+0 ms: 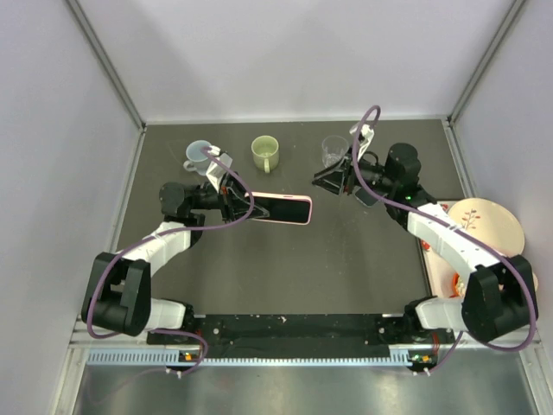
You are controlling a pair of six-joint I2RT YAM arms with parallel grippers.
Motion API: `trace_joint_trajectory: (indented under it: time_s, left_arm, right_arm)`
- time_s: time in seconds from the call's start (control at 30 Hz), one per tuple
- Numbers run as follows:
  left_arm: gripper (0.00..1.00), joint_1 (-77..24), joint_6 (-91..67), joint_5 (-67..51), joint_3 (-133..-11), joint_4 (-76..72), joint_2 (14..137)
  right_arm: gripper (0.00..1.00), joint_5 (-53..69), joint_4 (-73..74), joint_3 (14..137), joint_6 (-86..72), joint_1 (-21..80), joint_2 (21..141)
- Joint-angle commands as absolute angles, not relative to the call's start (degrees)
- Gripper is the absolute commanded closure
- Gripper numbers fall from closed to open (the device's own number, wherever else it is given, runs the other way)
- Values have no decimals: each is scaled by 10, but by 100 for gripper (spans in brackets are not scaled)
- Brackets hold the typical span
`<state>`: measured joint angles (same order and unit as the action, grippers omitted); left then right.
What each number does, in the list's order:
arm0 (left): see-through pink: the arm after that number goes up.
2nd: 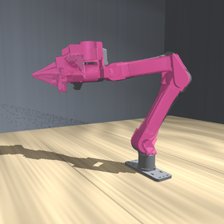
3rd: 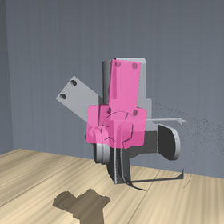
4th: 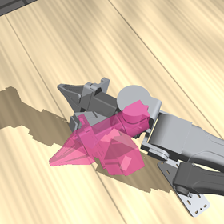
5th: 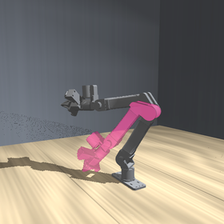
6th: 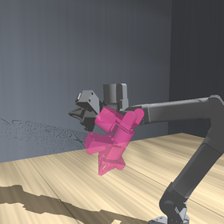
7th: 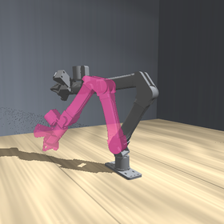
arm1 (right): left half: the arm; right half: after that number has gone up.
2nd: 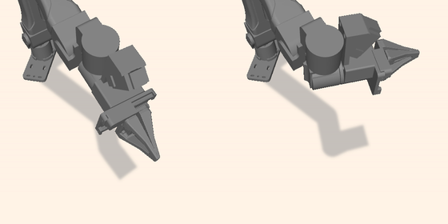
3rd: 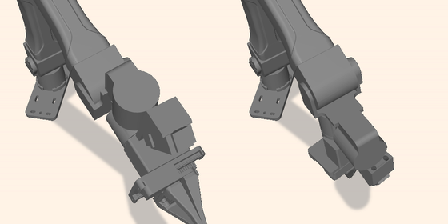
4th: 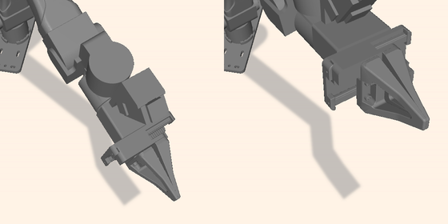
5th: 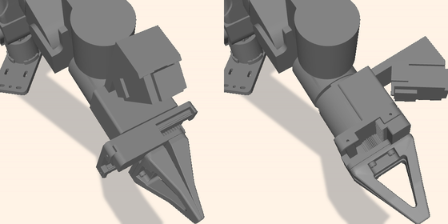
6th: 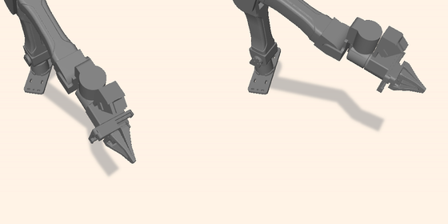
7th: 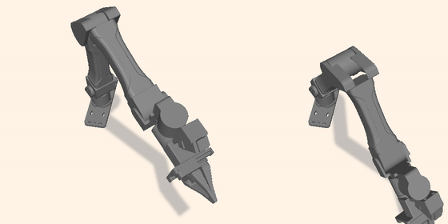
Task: Take the phone out of the phone case
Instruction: Remove the phone case from the phone.
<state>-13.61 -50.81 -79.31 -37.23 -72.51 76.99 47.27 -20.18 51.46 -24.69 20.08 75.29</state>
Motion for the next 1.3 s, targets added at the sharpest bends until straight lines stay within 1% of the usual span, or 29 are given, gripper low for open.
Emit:
trace_joint_trajectory:
  time_s: [0.0,0.07,0.17,0.2,0.4,0.6,0.97,1.17,1.27]
  left_arm:
    - [100,-136,-513,-780,-388,-801,764]
    - [100,-137,-517,-779,-391,-801,766]
    - [100,-136,-516,-779,-392,-801,764]
    - [100,-137,-516,-779,-391,-801,763]
    - [100,-135,-508,-776,-389,-797,758]
    - [100,-134,-493,-773,-388,-782,757]
    - [100,-127,-470,-758,-387,-750,752]
    - [100,-127,-461,-753,-387,-737,749]
    - [100,-127,-451,-750,-388,-723,750]
  right_arm:
    - [62,539,-176,541,-121,204,696]
    - [59,577,-146,546,-74,205,692]
    - [56,601,-81,555,-3,208,691]
    - [56,604,-58,558,30,209,693]
    - [55,629,41,577,118,229,718]
    - [53,672,85,577,178,259,723]
    - [53,708,100,577,199,268,708]
    - [55,713,95,577,197,272,710]
    - [58,708,89,577,186,277,711]
